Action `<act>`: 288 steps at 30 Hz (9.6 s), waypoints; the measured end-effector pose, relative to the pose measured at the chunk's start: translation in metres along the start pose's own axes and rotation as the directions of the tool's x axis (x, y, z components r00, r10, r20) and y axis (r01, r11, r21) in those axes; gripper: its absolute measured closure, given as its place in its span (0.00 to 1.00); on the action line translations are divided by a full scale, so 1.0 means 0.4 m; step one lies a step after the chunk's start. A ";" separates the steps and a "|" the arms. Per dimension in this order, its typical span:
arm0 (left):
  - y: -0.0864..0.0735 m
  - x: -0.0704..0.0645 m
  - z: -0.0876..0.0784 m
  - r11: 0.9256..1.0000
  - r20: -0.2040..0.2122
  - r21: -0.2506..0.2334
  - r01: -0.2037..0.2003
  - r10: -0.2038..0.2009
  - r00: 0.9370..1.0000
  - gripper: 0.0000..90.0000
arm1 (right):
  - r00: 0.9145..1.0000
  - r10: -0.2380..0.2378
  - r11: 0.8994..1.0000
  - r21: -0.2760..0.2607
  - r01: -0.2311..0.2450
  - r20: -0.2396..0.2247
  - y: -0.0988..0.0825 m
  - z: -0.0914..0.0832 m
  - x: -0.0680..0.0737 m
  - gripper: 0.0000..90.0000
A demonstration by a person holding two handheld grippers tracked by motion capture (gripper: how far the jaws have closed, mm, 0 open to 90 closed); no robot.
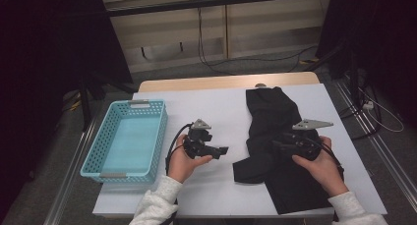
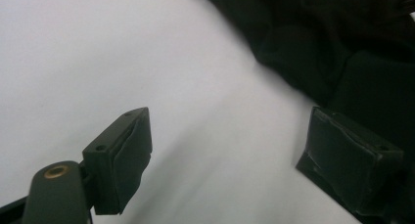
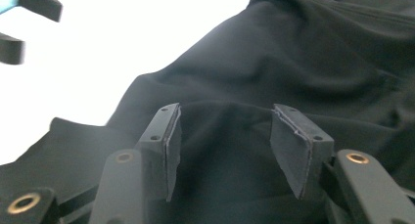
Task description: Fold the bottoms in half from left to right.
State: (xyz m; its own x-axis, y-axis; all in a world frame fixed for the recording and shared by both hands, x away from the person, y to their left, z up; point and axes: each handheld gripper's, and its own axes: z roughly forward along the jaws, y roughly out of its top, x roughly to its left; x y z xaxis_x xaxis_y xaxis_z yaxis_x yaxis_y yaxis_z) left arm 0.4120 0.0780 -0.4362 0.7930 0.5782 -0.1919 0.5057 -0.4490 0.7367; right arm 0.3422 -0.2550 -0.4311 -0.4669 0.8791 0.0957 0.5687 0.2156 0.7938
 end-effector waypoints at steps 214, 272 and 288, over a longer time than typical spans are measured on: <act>0.049 0.252 0.001 0.946 -0.269 -0.124 0.298 -0.321 0.908 0.69 | 0.998 -0.002 0.992 0.130 -0.006 0.059 -0.095 -0.007 -0.044 0.77; -0.006 0.131 -0.009 0.994 -0.205 -0.036 0.105 -0.110 0.973 0.20 | 0.994 0.066 0.997 0.044 -0.070 0.085 -0.143 -0.120 -0.090 0.89; -0.017 0.127 -0.016 0.995 -0.207 -0.020 0.098 -0.100 0.973 0.20 | 0.998 -0.028 0.993 0.112 0.034 -0.060 -0.097 0.019 0.058 0.99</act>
State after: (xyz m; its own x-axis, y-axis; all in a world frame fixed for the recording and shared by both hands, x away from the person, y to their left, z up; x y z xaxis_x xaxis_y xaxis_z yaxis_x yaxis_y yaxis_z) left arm 0.4467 0.1147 -0.4466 0.6508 0.7486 -0.1267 0.5742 -0.3761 0.7272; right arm 0.3144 -0.2398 -0.4643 -0.5221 0.8458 0.1093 0.6245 0.2918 0.7245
